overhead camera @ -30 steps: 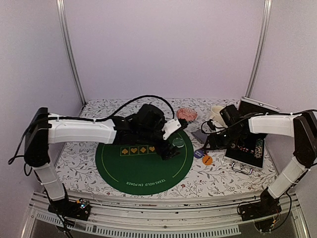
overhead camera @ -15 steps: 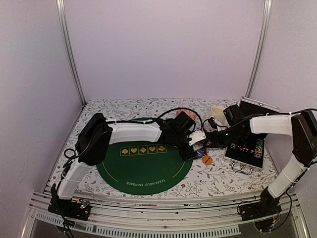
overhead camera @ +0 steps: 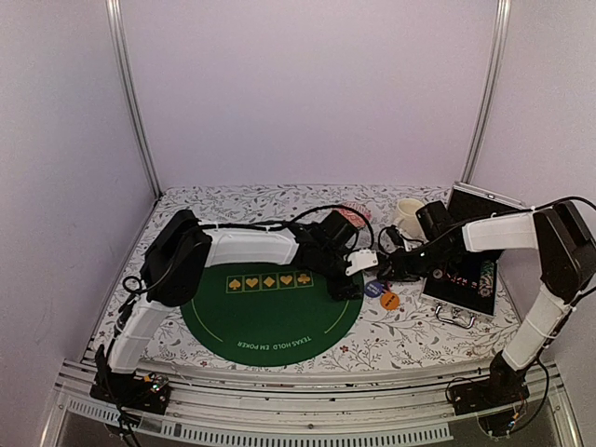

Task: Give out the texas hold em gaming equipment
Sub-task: Pick up the small blind button from the center of the board.

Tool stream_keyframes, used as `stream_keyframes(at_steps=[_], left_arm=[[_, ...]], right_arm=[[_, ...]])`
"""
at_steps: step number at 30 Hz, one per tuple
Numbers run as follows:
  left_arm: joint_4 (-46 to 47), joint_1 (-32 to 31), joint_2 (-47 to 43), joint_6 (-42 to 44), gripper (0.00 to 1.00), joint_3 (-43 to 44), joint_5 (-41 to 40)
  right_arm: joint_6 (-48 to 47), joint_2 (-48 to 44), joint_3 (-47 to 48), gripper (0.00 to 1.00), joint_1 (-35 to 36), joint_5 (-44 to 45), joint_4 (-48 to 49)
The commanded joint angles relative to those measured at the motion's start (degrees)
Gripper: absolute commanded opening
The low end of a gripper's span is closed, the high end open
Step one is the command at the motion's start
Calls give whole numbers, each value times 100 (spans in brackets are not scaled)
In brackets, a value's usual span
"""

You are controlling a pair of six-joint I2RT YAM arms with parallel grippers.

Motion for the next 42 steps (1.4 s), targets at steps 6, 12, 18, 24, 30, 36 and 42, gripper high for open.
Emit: stream_keyframes(at_steps=[6,12,18,24,30,36,42], left_arm=[[550,98,-295,418,63,-499,182],[543,79,-94,630,53,-283,124],[479,86,-3,887,46,-192,207],[217,153,318,1180,43,115,264],[314,191,403,1326,42,65,352],[381,207,542,1447,37,121,314],[411,235,706,1418,29,182,261]], right_arm=[[-35,396,104,30,-79,-245,120],[-54,548,89,28,-78,-388,161],[-72,665,143,27,-80,-405,191],[-48,751,161,26,-78,-487,268],[14,792,80,25,-76,-538,408],[83,842,28,24,-80,-659,522],[138,915,-8,24,-79,-834,624]])
